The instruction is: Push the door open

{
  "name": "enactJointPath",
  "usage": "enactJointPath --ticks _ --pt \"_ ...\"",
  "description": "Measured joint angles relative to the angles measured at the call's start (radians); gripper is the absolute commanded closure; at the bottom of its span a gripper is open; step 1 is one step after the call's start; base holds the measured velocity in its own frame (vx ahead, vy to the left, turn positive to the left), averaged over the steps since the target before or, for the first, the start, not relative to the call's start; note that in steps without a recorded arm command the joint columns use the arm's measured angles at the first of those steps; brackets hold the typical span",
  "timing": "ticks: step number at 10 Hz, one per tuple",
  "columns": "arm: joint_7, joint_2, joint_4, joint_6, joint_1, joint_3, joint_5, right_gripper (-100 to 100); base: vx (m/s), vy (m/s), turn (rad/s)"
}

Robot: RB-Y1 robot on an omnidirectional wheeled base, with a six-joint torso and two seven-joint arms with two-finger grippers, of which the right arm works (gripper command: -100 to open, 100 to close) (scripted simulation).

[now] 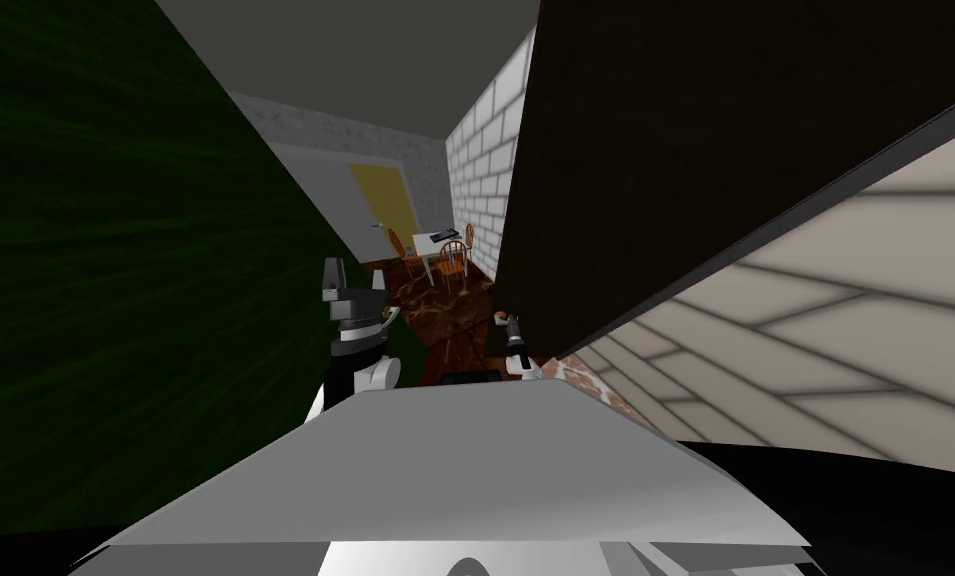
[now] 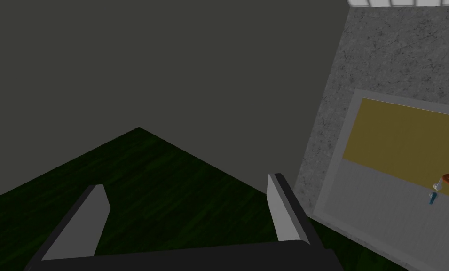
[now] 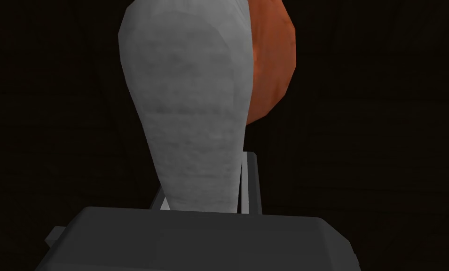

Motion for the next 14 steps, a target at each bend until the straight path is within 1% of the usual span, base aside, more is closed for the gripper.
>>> enactJointPath --ticks 1,2,3,4,5,6,7,8,9,10,11,12,13,14 --pt "0.0 -0.003 -0.001 -0.002 -0.001 -0.004 -0.002 100 0.139 0.02 -0.053" --pt "0.004 -0.007 -0.016 0.01 0.01 -0.008 -0.004 100 0.203 0.045 -0.066" --pt "0.011 -0.01 -0.005 0.011 0.007 -0.016 -0.009 100 0.204 0.047 -0.043" --pt "0.016 -0.016 -0.001 0.006 0.009 -0.022 -0.012 100 0.2 0.041 -0.051" --pt "0.022 -0.02 0.021 -0.007 -0.005 -0.032 -0.018 100 0.222 0.027 -0.038" --pt "0.029 -0.022 0.0 -0.001 0.006 -0.038 -0.02 100 0.261 0.018 -0.058" --pt "0.039 -0.022 0.007 -0.003 0.002 -0.048 -0.026 100 0.25 0.04 -0.056" --pt "0.04 -0.032 0.0 -0.001 0.004 -0.055 -0.031 100 0.21 0.028 -0.074" --pt "0.042 -0.039 0.021 -0.009 -0.013 -0.067 -0.038 100 0.187 0.001 -0.055" --pt "0.052 -0.035 -0.019 0.002 0.01 -0.076 -0.041 100 0.17 0.012 -0.046" --pt "0.062 -0.03 -0.05 0.016 0.026 -0.081 -0.043 100 0.091 0.01 -0.015" --pt "0.068 -0.03 -0.029 0.008 0.01 -0.088 -0.047 100 0.124 0.023 -0.072" --pt "0.072 -0.033 0.02 -0.014 -0.017 -0.1 -0.053 100 0.189 0.042 -0.082" --pt "0.081 -0.027 0.012 -0.011 -0.009 -0.11 -0.058 100 0.216 0.054 -0.09"
